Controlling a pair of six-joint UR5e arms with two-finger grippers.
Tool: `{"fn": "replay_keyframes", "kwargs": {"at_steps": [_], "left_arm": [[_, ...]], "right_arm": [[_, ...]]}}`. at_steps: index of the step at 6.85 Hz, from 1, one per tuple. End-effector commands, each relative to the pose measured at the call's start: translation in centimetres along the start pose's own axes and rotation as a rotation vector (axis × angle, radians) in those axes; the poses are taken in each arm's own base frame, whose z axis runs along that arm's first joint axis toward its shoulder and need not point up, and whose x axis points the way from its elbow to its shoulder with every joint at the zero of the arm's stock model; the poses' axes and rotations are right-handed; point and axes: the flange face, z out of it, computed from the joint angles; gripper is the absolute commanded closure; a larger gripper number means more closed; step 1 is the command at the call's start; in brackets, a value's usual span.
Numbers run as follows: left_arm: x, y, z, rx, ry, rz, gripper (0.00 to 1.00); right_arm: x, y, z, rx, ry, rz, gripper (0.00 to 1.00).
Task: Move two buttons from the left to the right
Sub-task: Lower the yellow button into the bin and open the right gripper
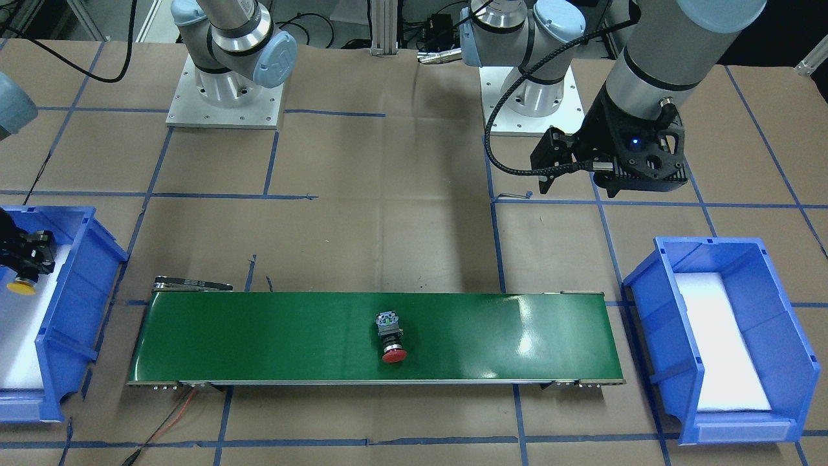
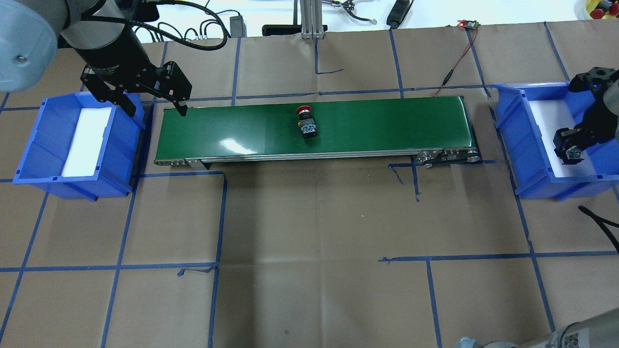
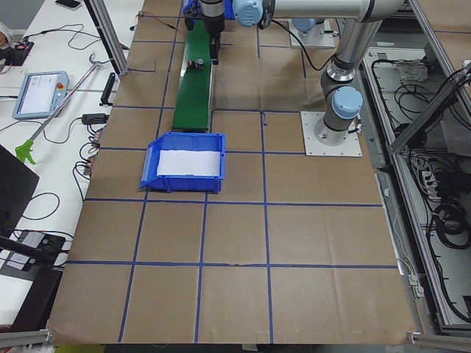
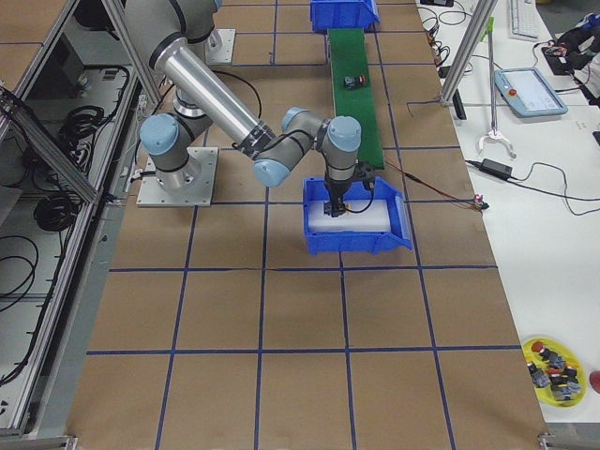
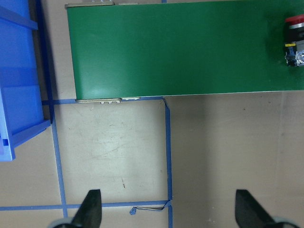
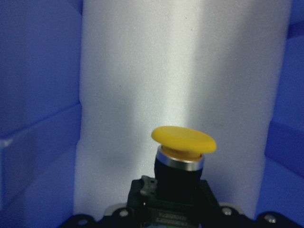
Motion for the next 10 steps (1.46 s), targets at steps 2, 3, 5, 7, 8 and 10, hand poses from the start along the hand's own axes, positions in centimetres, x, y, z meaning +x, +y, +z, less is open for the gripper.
{"fn": "replay_keyframes", "kwargs": {"at_steps": [2, 3, 5, 7, 8, 10], "left_arm": [[0.0, 0.1, -0.2, 0.009, 0.000, 0.004, 0.00], [0.0, -0.1, -0.1, 0.008, -0.002, 0.003, 0.00], [0.0, -0.3, 0.1, 0.004, 0.000, 0.000, 0.00], [0.0, -0.3, 0.1, 0.004, -0.001, 0.006, 0.00], [-0.1, -0.3, 0.1, 0.004, -0.001, 0.006, 0.00], [-0.1, 0.0, -0.1, 0.009, 0.000, 0.008, 0.00]], "right_arm": [[-0.1, 0.1, 2.9, -0.029, -0.018, -0.006, 0.89], [-0.1, 0.1, 2.9, -0.030, -0.019, -0.006, 0.31], [-0.1, 0.2, 2.4, -0.035, -0.016, -0.026, 0.01], [0.1, 0.2, -1.1, -0.018, 0.011, -0.036, 0.01], [0.4, -0.1, -5.0, 0.027, 0.050, -0.028, 0.01], [-0.2, -0.8, -12.5, 0.066, 0.063, 0.068, 0.00]]}}
